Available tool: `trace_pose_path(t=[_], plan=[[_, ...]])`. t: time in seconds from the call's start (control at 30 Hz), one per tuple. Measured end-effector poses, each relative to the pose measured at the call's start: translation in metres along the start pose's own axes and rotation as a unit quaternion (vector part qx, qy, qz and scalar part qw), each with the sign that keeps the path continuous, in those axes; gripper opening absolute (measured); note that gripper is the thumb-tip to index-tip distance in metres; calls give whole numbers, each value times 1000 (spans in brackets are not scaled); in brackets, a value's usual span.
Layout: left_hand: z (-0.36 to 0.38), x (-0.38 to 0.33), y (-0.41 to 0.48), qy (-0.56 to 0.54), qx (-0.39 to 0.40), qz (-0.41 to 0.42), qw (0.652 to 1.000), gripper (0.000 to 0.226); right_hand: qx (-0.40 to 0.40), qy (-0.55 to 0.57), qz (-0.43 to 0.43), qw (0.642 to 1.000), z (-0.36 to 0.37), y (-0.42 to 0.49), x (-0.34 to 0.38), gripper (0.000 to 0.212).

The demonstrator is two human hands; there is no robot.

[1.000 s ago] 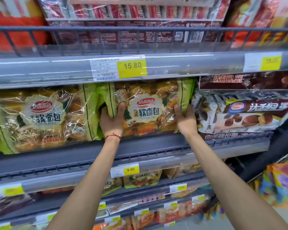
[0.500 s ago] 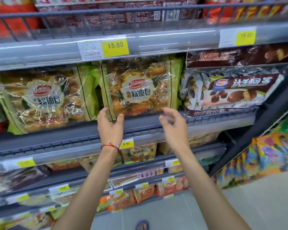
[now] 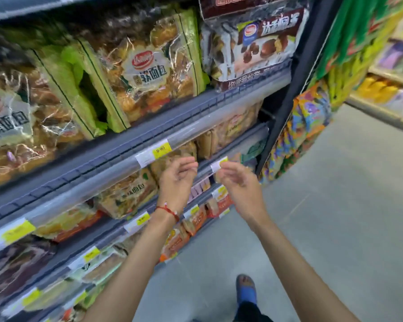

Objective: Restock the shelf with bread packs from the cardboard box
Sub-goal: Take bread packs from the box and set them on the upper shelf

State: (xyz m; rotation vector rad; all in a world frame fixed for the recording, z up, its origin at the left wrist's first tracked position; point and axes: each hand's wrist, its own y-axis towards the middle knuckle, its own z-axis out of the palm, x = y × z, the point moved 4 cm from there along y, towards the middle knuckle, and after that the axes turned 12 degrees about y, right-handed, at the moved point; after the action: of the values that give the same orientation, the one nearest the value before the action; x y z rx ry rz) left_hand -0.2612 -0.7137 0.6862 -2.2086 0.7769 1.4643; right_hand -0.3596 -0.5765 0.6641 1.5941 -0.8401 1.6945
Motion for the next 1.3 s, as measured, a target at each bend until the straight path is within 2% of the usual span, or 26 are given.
trace_pose_path(t=[0.13, 0.27, 0.4, 0.53, 0.73, 0.83, 1.03, 1.3], plan=[[7, 36, -40, 14, 100, -19, 995, 22, -77, 27, 23, 996, -9, -76, -32, 14], [18, 66, -90, 30, 197, -50, 979, 22, -156, 37, 108, 981, -21, -163, -64, 25], [42, 92, -149, 58, 293, -48, 953, 24, -234, 44, 185, 953, -37, -255, -93, 23], [70, 101, -222, 86, 376, -37, 922, 27, -303, 67, 212, 927, -62, -344, -111, 18], [113, 96, -339, 114, 453, -27, 884, 29, -390, 92, 218, 890, -111, -475, -133, 20], [131, 91, -403, 115, 476, -25, 872, 31, -423, 103, 214, 875, -139, -539, -139, 17], [151, 98, -533, 125, 498, -56, 856, 28, -435, 88, 222, 868, -197, -654, -156, 21], [197, 130, -615, 168, 489, -93, 851, 18, -432, 130, 287, 845, -260, -725, -204, 20]])
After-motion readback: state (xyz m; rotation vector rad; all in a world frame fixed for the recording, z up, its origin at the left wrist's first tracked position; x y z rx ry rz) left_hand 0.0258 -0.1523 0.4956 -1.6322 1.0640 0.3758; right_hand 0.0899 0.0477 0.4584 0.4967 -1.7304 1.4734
